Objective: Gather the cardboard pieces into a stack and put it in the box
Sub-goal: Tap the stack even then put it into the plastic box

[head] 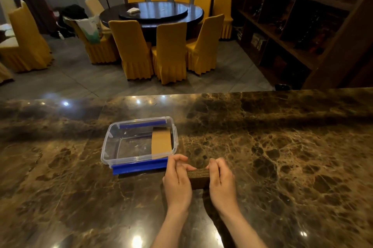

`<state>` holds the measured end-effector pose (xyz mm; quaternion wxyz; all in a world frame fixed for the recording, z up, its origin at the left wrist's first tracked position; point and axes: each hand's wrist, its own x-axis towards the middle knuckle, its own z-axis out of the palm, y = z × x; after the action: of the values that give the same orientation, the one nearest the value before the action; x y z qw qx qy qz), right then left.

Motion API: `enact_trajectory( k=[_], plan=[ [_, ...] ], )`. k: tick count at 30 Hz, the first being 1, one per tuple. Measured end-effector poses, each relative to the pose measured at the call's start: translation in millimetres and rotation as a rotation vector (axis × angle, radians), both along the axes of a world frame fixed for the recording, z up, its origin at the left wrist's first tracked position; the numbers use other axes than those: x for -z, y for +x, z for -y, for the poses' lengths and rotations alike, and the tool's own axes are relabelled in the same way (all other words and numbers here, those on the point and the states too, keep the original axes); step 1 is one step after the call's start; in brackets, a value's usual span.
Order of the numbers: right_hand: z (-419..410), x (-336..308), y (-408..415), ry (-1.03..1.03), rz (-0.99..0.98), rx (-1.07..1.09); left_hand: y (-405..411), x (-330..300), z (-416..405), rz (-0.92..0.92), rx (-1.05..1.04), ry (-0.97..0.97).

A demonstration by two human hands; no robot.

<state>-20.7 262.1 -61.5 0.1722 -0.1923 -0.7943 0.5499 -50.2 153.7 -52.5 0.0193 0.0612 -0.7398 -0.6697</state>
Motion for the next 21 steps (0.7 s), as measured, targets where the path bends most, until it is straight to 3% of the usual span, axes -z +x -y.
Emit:
enact_trajectory(
  k=[11,13,15,17,21],
  plan=[
    [-1,8,0,0.035,-0.015,0.008,-1,4,8,0.031,0.089,-0.132],
    [-1,7,0,0.042,-0.025,0.015,0,3,15,-0.006,0.144,-0.284],
    [0,8,-1,0.048,-0.039,0.026,-1,-3,23,-0.133,0.169,-0.517],
    [-1,9,-2,0.052,-0.042,0.028,-2,-18,28,-0.28,0.204,-0.628],
    [-2,12,-2,0.057,-0.062,0.024,-5,-42,28,-0.437,0.539,-0.812]
  ],
)
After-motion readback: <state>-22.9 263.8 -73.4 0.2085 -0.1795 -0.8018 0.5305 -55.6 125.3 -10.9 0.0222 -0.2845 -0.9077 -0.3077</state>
